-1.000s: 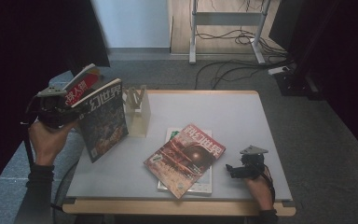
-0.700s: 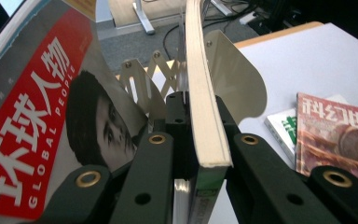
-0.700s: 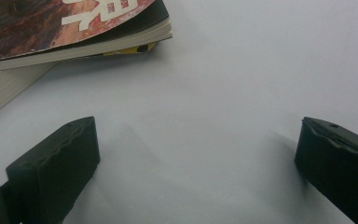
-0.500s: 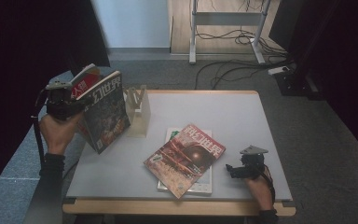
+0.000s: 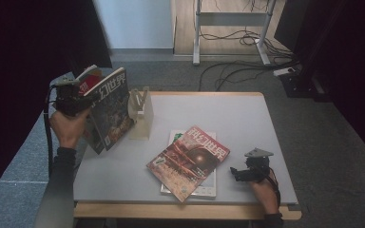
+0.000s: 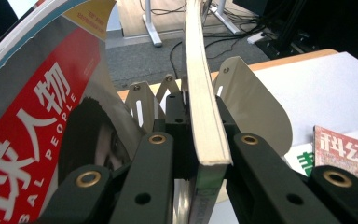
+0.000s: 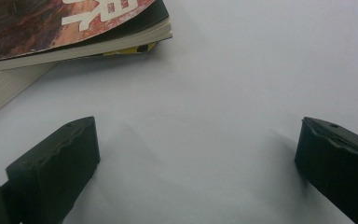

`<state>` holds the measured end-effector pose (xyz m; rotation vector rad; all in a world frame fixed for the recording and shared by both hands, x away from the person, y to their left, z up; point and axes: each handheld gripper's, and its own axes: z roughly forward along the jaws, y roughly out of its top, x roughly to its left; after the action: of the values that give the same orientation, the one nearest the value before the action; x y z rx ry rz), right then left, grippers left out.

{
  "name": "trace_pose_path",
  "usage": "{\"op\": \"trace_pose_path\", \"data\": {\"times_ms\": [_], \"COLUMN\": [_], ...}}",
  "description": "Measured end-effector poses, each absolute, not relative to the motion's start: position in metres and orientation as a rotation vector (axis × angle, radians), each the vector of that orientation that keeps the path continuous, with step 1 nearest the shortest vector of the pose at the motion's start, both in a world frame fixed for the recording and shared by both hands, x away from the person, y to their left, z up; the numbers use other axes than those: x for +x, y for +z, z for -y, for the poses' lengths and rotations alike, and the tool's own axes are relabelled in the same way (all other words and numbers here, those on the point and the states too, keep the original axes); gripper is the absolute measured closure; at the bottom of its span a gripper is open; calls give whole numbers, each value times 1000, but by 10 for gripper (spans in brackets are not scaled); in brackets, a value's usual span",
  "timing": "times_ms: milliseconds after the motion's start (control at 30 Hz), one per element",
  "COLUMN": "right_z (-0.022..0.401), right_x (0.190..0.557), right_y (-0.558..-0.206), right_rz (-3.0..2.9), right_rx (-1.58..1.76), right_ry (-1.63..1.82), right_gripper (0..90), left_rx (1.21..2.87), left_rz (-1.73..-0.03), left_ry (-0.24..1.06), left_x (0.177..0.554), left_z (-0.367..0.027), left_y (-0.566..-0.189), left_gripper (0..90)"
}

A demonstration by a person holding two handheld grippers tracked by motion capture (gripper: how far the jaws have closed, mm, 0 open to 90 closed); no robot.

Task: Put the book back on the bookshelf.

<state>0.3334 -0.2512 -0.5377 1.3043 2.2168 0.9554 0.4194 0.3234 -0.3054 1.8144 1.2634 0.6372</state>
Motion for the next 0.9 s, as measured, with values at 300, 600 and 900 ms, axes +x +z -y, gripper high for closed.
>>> {"op": "trace_pose_path", "data": {"times_ms": [300,600,900], "right_z": [251,251,251], "right_x": [333,334,333], "right_y": [-538,-538,-538], "right_rz": [-2217,-2220,-2218], "right_rx": [1303,1303,1303], "right_ry": [955,955,955], "right_gripper": [0,0,0], "left_rx": [1794,1846,1915], "left_rz": [-1256,-1252,-1263], "left_ry": [652,588,542], "left_x": [430,430,429], "left_z": [-318,-328,-328], "left_y": [-316,-319,-319], "left_gripper": [827,822,808]}}
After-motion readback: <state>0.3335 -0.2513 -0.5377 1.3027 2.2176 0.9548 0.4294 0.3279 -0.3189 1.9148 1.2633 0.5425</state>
